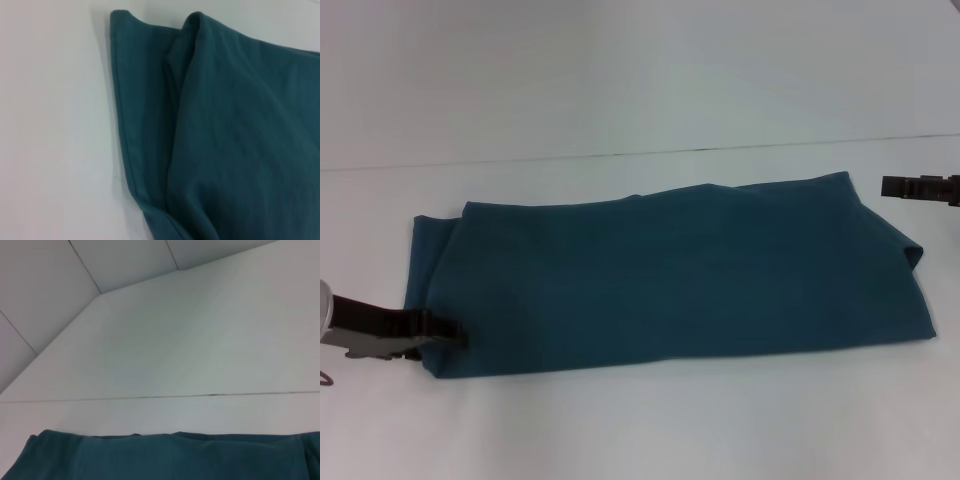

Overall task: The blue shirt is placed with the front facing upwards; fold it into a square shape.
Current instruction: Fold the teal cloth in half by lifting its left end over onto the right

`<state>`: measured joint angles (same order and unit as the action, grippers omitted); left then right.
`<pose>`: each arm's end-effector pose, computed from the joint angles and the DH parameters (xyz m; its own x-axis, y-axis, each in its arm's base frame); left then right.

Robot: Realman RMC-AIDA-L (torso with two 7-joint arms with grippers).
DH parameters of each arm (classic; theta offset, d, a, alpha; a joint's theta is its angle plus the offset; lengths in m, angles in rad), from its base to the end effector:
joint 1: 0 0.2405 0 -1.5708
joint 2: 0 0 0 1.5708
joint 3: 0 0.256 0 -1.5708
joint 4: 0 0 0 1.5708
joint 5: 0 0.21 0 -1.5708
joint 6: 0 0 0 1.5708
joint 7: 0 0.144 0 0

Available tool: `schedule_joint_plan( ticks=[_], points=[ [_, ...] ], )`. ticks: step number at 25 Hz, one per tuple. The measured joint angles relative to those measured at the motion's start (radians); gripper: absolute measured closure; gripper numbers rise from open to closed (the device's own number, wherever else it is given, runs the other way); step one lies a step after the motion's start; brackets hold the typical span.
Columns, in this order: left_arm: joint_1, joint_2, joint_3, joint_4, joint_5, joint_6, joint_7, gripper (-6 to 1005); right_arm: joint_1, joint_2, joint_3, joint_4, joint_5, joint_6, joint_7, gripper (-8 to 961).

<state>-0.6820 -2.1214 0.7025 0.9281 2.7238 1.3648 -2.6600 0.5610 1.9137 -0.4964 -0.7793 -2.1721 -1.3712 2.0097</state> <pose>-0.2789 0.3779 0.0205 0.1915 0.9428 0.2730 0.9358 -0.0916 -0.3403 0.3137 0.3803 0.1181 0.4784 -0.6414 -0.5997 -0.8758 -0.3981 -0.2729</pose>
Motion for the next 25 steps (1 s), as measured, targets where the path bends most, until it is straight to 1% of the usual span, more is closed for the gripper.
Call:
schedule_joint_plan(
  ticks=[9, 15, 25],
  points=[
    [-0.001, 0.001, 0.007, 0.0, 0.0, 0.0, 0.0, 341, 0.0, 0.0, 0.001, 0.0, 0.0, 0.0, 0.0, 37],
    [-0.005, -0.001, 0.006, 0.0, 0.0, 0.0, 0.0, 360, 0.0, 0.0, 0.001, 0.0, 0.0, 0.0, 0.0, 37],
    [-0.005, -0.003, 0.065, 0.009, 0.001, -0.021, 0.001, 393, 0.003, -0.001, -0.001, 0.0, 0.0, 0.0, 0.0, 37]
  ],
)
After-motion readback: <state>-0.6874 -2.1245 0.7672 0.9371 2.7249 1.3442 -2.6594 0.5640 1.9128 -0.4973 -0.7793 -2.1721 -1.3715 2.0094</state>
